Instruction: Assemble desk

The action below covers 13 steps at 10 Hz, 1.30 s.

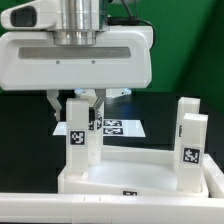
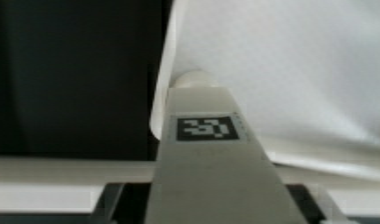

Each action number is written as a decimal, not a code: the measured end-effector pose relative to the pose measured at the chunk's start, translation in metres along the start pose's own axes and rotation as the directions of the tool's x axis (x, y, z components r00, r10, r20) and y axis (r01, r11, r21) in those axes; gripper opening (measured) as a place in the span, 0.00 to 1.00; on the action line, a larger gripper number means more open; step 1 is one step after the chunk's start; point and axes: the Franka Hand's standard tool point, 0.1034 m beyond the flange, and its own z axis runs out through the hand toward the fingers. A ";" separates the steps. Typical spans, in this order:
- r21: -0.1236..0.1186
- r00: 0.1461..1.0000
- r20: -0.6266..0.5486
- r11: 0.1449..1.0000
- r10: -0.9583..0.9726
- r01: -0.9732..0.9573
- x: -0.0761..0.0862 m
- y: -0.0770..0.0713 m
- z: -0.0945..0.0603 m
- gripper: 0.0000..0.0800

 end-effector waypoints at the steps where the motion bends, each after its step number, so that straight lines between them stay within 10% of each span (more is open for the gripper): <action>1: 0.000 0.994 0.001 0.994 0.113 -0.113 0.000 0.000 0.001 0.36; 13: 0.010 0.498 0.009 0.498 0.867 -0.867 0.001 -0.003 0.004 0.36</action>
Offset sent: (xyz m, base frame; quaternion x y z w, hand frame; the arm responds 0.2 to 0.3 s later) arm -0.0032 0.0014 -0.0023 -0.0098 -0.0208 0.2758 0.9609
